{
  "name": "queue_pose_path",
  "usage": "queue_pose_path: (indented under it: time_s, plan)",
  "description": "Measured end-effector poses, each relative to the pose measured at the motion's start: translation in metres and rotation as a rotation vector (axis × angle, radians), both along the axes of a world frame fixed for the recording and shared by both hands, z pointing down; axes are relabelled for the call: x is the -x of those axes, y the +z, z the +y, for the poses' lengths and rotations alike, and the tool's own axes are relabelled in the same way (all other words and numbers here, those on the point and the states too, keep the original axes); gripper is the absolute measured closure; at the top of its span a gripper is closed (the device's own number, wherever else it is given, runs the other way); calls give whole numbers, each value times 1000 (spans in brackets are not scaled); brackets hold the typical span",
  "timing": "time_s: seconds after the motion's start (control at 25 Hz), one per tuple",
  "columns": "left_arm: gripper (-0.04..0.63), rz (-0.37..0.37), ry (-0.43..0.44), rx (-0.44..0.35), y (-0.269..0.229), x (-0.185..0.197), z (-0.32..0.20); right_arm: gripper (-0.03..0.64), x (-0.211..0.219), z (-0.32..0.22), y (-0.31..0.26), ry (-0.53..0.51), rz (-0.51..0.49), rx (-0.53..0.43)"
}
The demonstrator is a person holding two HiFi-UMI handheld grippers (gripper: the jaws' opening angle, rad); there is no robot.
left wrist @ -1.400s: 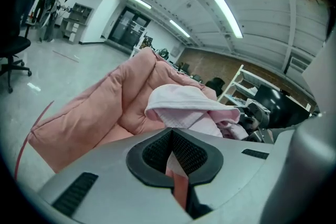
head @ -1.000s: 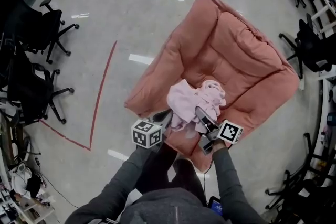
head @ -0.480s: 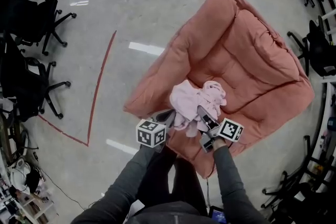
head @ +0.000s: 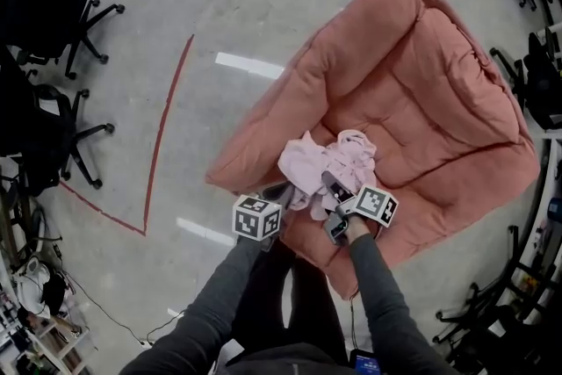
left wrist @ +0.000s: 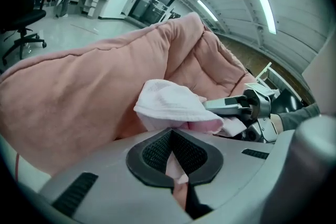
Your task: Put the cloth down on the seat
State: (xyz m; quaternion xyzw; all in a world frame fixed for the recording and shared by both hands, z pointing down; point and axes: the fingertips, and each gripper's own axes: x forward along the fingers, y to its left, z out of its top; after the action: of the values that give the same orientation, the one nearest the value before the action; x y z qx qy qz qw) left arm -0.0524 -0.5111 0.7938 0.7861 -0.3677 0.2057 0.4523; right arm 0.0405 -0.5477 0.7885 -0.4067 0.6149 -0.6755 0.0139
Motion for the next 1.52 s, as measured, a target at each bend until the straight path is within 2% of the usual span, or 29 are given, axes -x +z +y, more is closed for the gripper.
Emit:
queue_pose_path:
  time_s: [0.2, 0.4, 0.64, 0.8, 1.04, 1.2, 1.52]
  plan:
    - [588, -24, 19, 6, 6, 14, 3, 577, 16, 2, 25, -30, 61, 85]
    - [588, -29, -1, 14, 8, 25, 9, 577, 38, 3, 47, -23, 79, 180]
    - [588, -32, 25, 26, 7, 15, 27, 577, 53, 7, 59, 33, 77, 261]
    - [588, -33, 46, 19, 2, 8, 35, 575, 47, 15, 53, 61, 21, 258]
    - [588, -14, 63, -9, -6, 1, 37, 535, 34, 22, 48, -22, 78, 217]
    - [588, -20, 69, -23, -10, -1, 42, 532, 23, 30, 41, 0, 67, 205]
    - [588, -9, 54, -69, -41, -12, 69, 482, 8, 45, 3, 13, 44, 90]
